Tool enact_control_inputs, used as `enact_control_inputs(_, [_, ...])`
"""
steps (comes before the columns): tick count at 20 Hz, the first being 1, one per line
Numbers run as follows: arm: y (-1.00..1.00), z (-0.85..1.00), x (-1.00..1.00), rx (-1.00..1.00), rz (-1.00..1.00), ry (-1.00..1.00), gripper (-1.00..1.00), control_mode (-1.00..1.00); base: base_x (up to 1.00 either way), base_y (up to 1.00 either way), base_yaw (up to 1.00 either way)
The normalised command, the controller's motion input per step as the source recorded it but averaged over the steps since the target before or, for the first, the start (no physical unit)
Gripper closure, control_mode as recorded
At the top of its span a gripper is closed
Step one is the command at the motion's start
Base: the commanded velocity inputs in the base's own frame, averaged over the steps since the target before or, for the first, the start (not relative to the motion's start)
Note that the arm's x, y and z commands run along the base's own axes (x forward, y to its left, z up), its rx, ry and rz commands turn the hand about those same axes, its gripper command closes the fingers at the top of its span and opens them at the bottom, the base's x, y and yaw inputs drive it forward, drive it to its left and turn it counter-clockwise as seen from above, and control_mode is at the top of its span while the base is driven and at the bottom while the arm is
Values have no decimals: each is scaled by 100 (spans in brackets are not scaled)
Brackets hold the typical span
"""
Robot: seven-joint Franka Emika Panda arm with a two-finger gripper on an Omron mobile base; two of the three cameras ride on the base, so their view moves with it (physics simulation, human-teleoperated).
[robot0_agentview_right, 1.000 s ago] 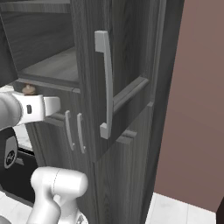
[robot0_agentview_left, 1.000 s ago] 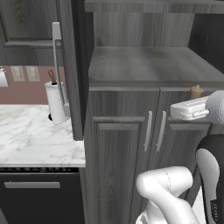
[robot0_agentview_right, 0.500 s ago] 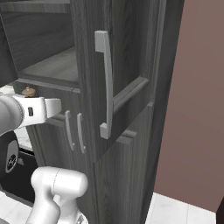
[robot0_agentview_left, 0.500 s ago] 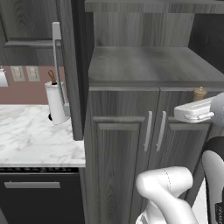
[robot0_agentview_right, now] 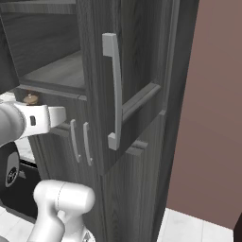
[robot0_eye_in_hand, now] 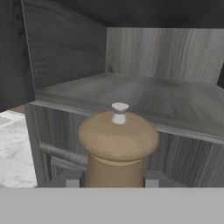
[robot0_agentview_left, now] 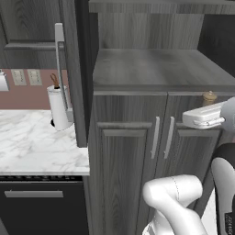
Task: Take 2 condiments from the cabinet and move them on the counter near the stove.Make sure the condiments are lined up with each other, next to each other.
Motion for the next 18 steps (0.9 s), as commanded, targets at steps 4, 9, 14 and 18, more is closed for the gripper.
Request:
enact_control_inputs(4, [0, 0, -9, 0, 0, 0, 100, 100, -31, 7, 0])
enact_control_inputs(9, [0, 0, 0, 0, 0, 0, 100, 100, -100, 37, 0])
enact_control_inputs(14, [0, 0, 0, 0, 0, 0, 100, 100, -100, 64, 14])
enact_control_inputs(18, [0, 0, 0, 0, 0, 0, 100, 100, -76, 71, 57])
